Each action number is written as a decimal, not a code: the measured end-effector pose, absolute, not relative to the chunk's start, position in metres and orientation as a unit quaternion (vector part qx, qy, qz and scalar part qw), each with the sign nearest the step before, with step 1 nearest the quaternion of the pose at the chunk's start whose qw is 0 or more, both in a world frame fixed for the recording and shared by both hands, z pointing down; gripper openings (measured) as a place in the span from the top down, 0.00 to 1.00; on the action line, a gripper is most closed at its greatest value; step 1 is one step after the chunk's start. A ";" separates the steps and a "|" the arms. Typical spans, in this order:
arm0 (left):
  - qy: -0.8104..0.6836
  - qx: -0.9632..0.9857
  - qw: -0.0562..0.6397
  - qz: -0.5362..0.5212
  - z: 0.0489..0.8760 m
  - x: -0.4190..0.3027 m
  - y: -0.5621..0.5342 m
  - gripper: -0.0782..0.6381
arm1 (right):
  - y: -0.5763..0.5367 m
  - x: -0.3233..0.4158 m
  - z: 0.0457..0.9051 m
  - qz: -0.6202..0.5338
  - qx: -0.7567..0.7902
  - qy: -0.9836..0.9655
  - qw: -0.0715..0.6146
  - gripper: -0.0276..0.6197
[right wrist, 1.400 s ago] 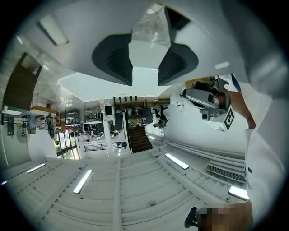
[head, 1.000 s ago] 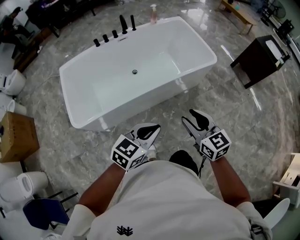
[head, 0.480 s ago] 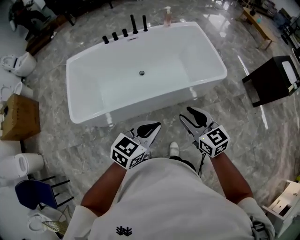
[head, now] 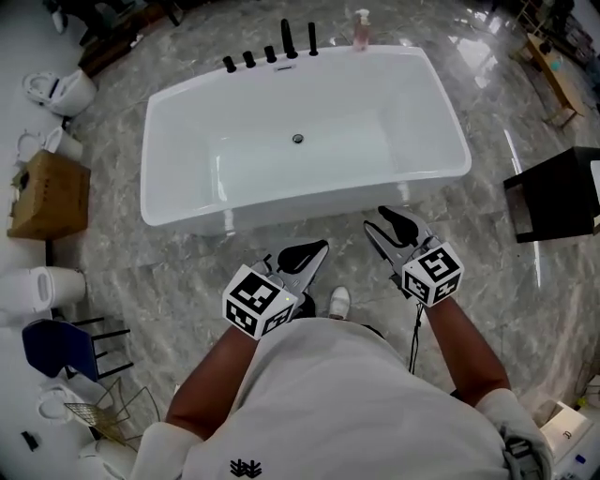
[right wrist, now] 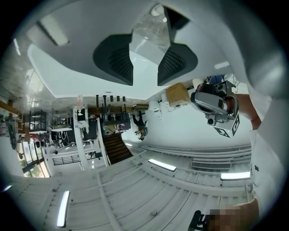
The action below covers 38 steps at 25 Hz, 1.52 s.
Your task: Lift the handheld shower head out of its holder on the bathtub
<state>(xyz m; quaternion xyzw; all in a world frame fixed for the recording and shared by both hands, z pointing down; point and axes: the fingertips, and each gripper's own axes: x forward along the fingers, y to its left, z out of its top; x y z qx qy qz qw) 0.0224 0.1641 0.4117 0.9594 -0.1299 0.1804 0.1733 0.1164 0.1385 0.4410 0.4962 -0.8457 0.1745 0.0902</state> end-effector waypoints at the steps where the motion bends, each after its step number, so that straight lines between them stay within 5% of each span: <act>1: -0.130 0.959 0.174 0.181 0.412 0.021 0.160 0.88 | 0.133 0.115 0.441 0.174 0.494 -0.847 0.090 0.67; 20: -0.151 0.959 0.195 0.138 0.400 0.009 0.027 0.88 | -0.032 0.102 0.437 0.146 0.464 -0.863 0.133 0.68; 38: -0.295 0.919 0.231 0.125 0.413 0.125 -0.144 0.88 | -0.284 0.230 0.490 0.138 0.367 -0.904 0.173 0.68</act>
